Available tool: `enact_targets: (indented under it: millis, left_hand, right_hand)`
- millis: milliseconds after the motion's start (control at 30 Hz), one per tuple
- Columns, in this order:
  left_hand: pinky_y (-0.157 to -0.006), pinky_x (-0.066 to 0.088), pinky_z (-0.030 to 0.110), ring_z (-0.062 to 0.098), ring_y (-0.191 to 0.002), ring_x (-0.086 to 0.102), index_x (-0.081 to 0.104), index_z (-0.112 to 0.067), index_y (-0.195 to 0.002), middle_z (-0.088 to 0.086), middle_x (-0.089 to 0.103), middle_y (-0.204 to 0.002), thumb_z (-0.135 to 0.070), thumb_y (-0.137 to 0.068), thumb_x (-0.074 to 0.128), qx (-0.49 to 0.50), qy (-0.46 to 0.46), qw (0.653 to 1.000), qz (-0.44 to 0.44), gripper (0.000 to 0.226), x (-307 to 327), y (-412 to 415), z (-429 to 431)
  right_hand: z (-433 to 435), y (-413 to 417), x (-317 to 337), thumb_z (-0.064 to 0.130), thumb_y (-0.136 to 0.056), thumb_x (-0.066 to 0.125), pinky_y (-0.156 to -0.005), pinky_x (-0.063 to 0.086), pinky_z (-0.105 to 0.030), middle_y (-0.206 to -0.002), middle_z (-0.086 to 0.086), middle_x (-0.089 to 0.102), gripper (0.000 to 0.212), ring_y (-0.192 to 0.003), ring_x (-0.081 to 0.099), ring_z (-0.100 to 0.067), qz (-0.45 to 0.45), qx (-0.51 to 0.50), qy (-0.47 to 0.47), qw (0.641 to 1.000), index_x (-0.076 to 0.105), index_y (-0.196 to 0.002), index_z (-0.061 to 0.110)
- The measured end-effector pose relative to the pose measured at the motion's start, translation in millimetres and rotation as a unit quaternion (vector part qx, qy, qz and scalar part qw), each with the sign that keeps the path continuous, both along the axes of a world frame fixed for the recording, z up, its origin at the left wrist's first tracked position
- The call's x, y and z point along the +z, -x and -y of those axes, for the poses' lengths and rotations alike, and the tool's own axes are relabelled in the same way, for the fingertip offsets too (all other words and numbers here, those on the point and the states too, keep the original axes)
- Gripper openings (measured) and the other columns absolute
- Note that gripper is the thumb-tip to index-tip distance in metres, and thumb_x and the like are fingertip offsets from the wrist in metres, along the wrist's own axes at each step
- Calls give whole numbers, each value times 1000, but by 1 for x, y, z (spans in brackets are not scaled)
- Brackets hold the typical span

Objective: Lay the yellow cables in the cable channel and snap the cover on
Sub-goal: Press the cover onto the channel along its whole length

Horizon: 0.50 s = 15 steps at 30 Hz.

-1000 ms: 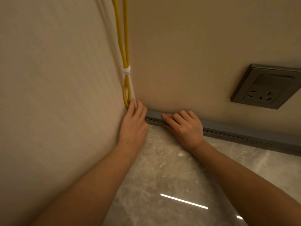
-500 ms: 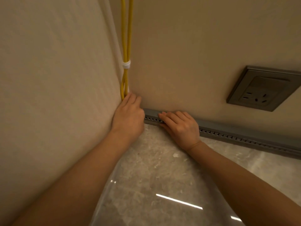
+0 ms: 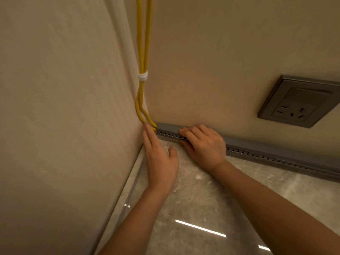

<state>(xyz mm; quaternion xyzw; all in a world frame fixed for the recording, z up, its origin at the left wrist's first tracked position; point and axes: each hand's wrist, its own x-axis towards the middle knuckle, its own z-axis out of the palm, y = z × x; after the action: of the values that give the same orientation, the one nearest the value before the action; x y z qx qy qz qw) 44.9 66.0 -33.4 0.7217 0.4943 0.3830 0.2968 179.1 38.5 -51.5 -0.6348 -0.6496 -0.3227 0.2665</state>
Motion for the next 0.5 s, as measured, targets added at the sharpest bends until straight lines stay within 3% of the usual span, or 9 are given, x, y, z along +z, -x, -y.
enact_targets:
  millis: [200,400,500]
  left_hand:
    - [-114,11,19,19,-144,13,4,-3,-148,11,6,-157,-6,-86,59,-40,39,998,-33,83,8,-11,-18]
    - [-114,7,20,18,-145,4,0,-5,-148,10,-1,-158,-12,-87,59,-66,64,993,-73,85,9,-16,-14]
    - [-116,1,29,23,-144,-8,-2,-7,-148,8,-10,-157,-21,-91,53,-99,54,980,-166,81,3,-18,-4]
  right_hand:
    - [-1,-1,-1,25,-86,64,-59,47,-31,-83,1,70,15,-71,62,-22,-14,2,7,1000,72,-95,16]
    - [-1,-1,-3,24,-86,64,-60,45,-31,-83,1,70,14,-71,62,-21,-23,3,10,1000,71,-95,16]
    - [-1,-1,-3,22,-85,64,-58,46,-32,-84,1,70,14,-71,62,-22,-31,7,7,999,71,-96,16]
